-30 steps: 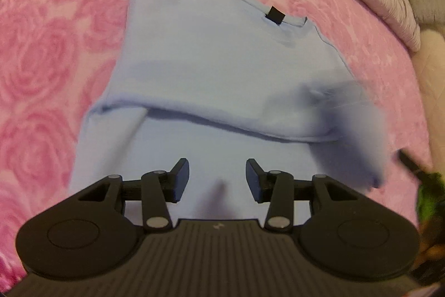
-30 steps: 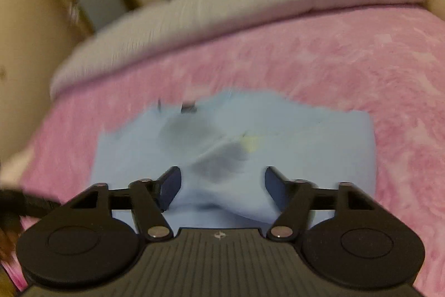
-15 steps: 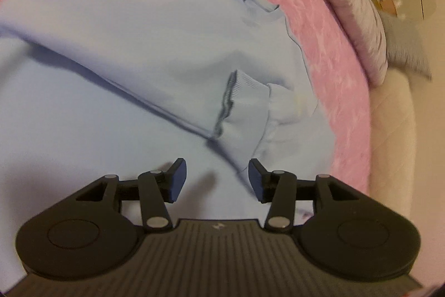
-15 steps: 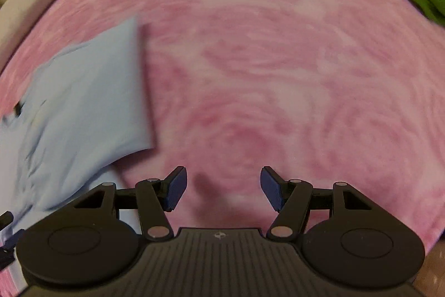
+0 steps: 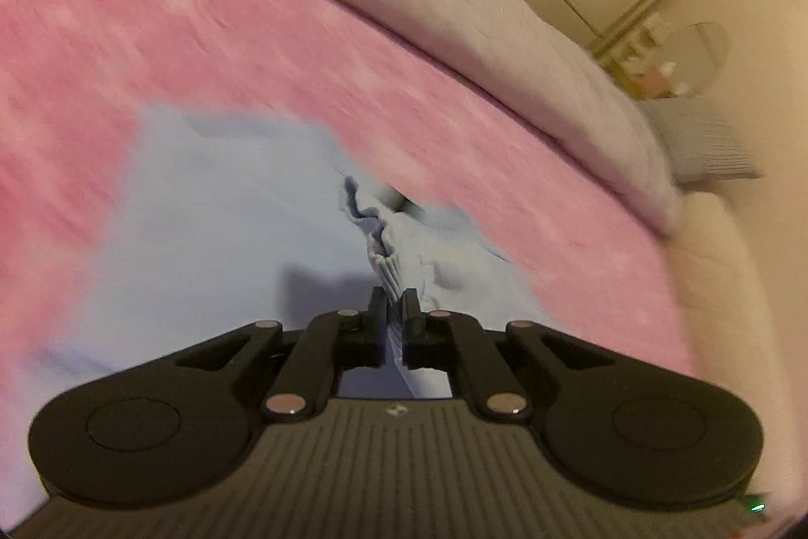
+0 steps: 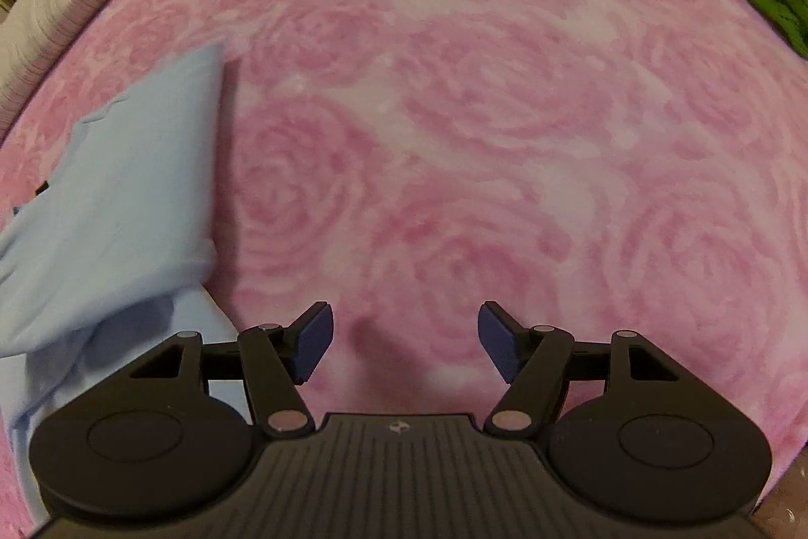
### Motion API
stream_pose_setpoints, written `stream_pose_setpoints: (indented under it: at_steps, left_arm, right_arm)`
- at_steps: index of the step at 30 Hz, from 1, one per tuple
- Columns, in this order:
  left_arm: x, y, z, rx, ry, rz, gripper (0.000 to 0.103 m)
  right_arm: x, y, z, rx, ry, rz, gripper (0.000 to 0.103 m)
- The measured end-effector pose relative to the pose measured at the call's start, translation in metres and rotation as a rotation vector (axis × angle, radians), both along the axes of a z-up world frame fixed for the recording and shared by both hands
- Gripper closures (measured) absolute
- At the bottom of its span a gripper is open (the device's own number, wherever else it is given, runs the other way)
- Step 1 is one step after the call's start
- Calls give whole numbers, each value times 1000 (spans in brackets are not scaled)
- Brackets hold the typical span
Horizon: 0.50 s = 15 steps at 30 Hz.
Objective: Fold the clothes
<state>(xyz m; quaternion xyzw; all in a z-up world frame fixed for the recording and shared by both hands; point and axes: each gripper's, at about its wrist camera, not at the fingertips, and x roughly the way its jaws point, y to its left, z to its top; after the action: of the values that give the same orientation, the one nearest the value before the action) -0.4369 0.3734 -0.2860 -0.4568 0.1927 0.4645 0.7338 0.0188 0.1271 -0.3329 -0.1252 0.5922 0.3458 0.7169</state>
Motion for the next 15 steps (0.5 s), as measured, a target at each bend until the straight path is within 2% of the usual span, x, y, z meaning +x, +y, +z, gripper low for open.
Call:
stream_pose_setpoints:
  at_steps: [2,6,12,15]
  left_arm:
    - [-15,12,-20,-77,64,-29,100]
    - [-19,18,-50,-111,122,-92,100]
    - [-32,18,-59,-91,151,-147,99]
    - [-38,18,-63,-81,164,-174,94]
  right_arm:
    - [-6,9,-1,6,3,15,35]
    - [-26,26,-5,3,0,49,35]
    - [-53,39,-1,0,-56,90,34]
    - [-63,39,-3,-18,-77,90,33]
